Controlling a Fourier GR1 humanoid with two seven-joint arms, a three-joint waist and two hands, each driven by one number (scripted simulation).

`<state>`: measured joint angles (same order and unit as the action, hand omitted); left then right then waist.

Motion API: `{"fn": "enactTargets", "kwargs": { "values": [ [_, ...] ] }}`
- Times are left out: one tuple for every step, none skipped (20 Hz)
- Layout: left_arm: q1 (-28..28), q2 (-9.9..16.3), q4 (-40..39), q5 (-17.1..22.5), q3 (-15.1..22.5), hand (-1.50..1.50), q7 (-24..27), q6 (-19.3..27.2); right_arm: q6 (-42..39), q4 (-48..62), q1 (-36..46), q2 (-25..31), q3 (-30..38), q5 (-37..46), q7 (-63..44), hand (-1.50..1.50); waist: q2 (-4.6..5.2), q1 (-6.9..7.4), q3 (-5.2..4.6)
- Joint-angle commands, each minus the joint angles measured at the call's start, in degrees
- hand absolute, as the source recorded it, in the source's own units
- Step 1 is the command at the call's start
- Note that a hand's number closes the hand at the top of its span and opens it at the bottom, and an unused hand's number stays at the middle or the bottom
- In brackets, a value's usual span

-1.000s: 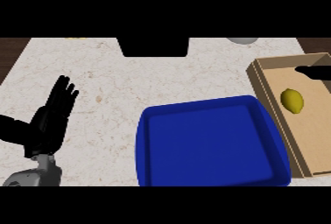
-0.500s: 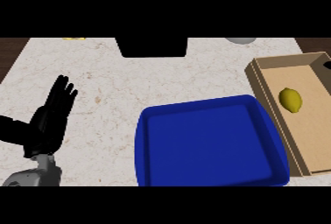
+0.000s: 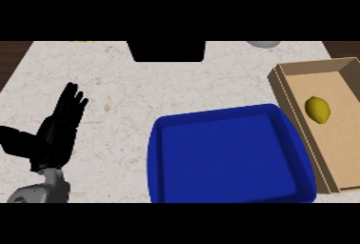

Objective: Pick the lemon from the tray and place it in the cardboard box

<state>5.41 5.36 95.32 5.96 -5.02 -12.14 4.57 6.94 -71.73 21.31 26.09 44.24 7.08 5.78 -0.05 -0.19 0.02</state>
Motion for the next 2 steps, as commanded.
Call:
{"fn": "enactTargets", "kwargs": {
  "values": [
    [1.0, 0.4, 1.5, -0.2, 0.0, 0.00, -3.3, 0.7, 0.5, -0.4, -4.2, 0.5, 0.8, -3.7, 2.6, -1.50, 0.01, 0.13, -0.01],
    [0.4, 1.9, 0.9, 0.7, -1.5, 0.00, -1.5, -1.1, -2.5, -3.4, -7.1, 1.1, 2.6, -5.7, 1.3, -1.50, -0.03, -0.06, -0.02]
  ]
}}
